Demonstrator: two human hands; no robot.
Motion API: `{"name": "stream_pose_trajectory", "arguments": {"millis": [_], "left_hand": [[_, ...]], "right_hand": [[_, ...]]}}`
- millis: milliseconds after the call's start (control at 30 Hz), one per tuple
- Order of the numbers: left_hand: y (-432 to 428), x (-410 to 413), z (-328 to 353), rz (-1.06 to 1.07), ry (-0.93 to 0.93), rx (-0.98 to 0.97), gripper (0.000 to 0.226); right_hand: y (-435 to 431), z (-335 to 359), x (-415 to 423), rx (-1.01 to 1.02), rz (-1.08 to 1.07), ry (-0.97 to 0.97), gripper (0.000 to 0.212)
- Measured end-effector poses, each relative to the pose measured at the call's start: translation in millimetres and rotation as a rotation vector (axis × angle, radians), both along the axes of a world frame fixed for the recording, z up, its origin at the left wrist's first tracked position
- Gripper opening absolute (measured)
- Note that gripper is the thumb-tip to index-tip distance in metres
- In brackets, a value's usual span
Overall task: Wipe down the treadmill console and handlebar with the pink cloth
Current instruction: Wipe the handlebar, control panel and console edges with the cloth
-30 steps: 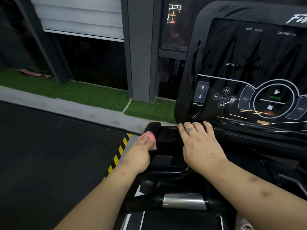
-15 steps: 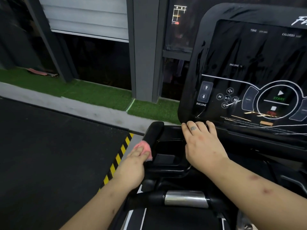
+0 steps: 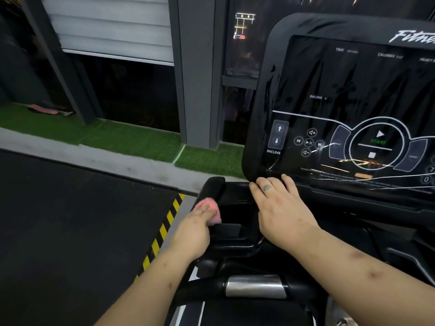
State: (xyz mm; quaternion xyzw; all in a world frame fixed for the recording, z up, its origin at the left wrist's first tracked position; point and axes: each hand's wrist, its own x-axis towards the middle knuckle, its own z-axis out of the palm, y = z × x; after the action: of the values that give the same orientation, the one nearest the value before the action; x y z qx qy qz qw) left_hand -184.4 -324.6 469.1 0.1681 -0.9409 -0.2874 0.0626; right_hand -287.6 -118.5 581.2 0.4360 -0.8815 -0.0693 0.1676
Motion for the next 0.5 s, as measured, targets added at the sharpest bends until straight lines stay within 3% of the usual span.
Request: {"name": "stream_pose_trajectory", "arguments": {"millis": [200,367,500], "left_hand": [[44.2,48.4,22.6,-0.059,-0.011,0.189,0.056],[87.5,48.4,49.4,-0.13,-0.083,0.541,0.054],[105.7,33.2,87.7,-0.08,0.003,0.8,0.046]], "right_hand": [[3.8,0.0,0.6,-0.013,0.029,-0.015,0.064],[8.5,10.9,2.9,-0.012,0.053,-0.111,0.062],[18.9,28.3,3.4,-0.133,0.095,-0.202,0.058]]}}
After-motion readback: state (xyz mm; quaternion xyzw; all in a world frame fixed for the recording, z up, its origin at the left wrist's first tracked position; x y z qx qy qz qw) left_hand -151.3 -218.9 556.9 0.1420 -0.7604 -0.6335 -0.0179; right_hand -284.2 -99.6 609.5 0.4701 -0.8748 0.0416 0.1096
